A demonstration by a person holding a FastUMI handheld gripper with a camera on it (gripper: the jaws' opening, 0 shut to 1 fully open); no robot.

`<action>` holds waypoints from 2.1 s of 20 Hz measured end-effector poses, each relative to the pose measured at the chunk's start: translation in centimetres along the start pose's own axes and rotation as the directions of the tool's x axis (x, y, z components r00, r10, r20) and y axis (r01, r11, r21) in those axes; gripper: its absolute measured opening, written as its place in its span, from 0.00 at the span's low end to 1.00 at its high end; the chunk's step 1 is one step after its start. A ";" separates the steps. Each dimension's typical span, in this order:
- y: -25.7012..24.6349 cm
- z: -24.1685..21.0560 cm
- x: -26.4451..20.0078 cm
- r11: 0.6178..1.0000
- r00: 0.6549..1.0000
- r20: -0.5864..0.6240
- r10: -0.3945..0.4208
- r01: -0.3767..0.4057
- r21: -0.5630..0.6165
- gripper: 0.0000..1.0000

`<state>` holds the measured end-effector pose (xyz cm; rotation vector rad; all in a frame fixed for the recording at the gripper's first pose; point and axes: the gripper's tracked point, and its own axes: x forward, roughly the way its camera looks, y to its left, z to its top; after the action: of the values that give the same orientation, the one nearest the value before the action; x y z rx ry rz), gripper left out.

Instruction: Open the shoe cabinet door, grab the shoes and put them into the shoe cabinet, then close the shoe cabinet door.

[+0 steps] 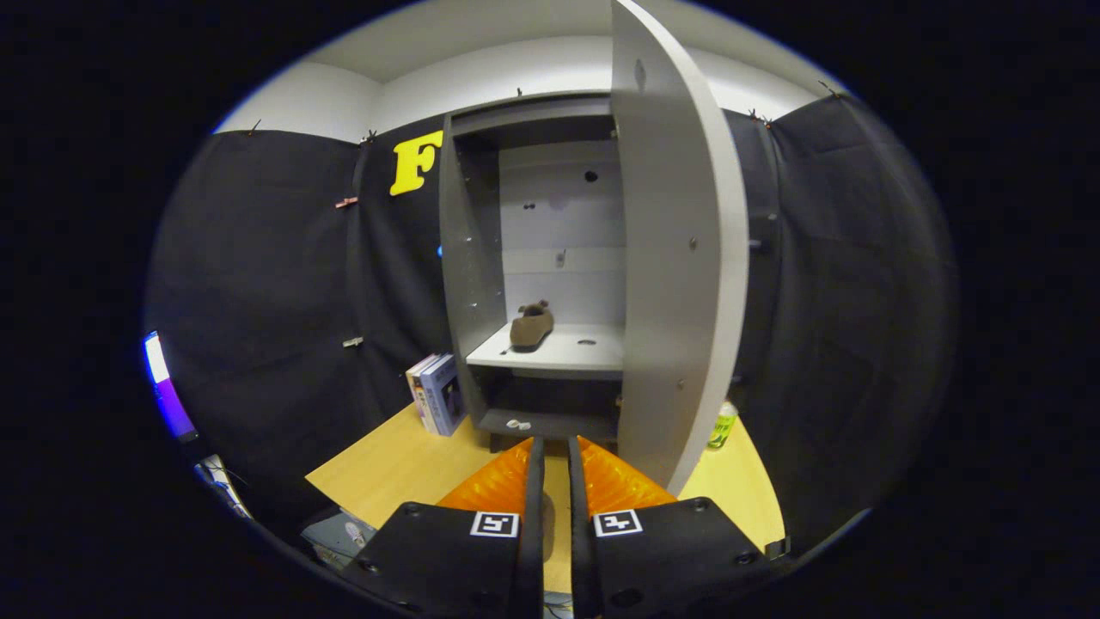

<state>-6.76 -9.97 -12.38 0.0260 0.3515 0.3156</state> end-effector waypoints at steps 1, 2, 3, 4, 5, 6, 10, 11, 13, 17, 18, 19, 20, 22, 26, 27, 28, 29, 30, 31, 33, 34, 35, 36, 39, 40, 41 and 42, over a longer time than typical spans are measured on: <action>0.9 -1.4 0.8 1.000 0.999 -0.031 0.020 -0.020 -0.003 0.17; 1.6 -2.5 1.4 0.999 0.998 -0.056 0.036 -0.037 -0.008 0.17; 2.2 -3.7 2.0 0.999 0.996 -0.080 0.050 -0.051 -0.010 0.17; 2.7 -4.8 2.5 0.998 0.993 -0.104 0.059 -0.060 -0.011 0.17; 3.0 -6.2 3.3 0.998 0.990 -0.130 0.061 -0.063 -0.011 0.17; 3.2 -7.5 4.0 0.998 0.986 -0.159 0.059 -0.061 -0.010 0.17; 4.1 -12.6 7.0 0.999 0.959 -0.281 0.040 -0.033 0.028 0.17; 4.4 -13.7 8.1 0.999 0.953 -0.301 0.033 -0.024 0.033 0.17; 4.8 -15.8 9.9 1.000 0.941 -0.337 0.014 -0.008 0.018 0.17; 5.6 -21.1 13.4 1.000 0.904 -0.427 -0.013 0.015 0.001 0.17; 5.7 -22.3 14.2 1.000 0.893 -0.450 -0.021 0.022 -0.002 0.17; 5.7 -23.7 14.8 1.000 0.879 -0.475 -0.028 0.030 -0.003 0.17; 5.7 -25.0 15.4 0.999 0.867 -0.497 -0.032 0.037 -0.001 0.17; 5.7 -27.5 16.5 0.999 0.844 -0.535 -0.046 0.052 -0.003 0.17; 5.3 -32.0 18.2 0.997 0.795 -0.604 -0.053 0.075 0.012 0.17; 5.2 -32.8 18.5 0.997 0.788 -0.614 -0.052 0.077 0.014 0.17; 5.1 -33.5 18.9 0.997 0.782 -0.621 -0.056 0.078 0.008 0.17; 5.1 -34.2 19.3 0.997 0.775 -0.629 -0.059 0.077 0.002 0.17; 5.0 -34.7 19.5 0.997 0.768 -0.637 -0.061 0.077 -0.002 0.17; 4.9 -35.1 19.8 0.997 0.764 -0.641 -0.065 0.077 -0.010 0.17; 4.9 -35.9 20.6 0.997 0.760 -0.646 -0.070 0.070 -0.026 0.17; 4.9 -36.4 20.9 0.997 0.756 -0.650 -0.070 0.066 -0.030 0.17; 5.0 -36.9 21.3 0.997 0.752 -0.655 -0.068 0.064 -0.030 0.17; 4.9 -37.3 21.6 0.997 0.751 -0.656 -0.069 0.066 -0.030 0.17; 4.7 -37.5 22.8 0.997 0.779 -0.624 -0.067 0.072 -0.016 0.17; 4.5 -37.5 23.2 0.997 0.791 -0.608 -0.066 0.075 -0.011 0.17; 4.4 -37.5 23.7 0.997 0.803 -0.592 -0.064 0.075 -0.007 0.17; 4.3 -37.6 24.2 0.997 0.814 -0.578 -0.063 0.072 -0.007 0.17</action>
<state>0.62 0.49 -55.48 -0.0711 0.9634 0.2437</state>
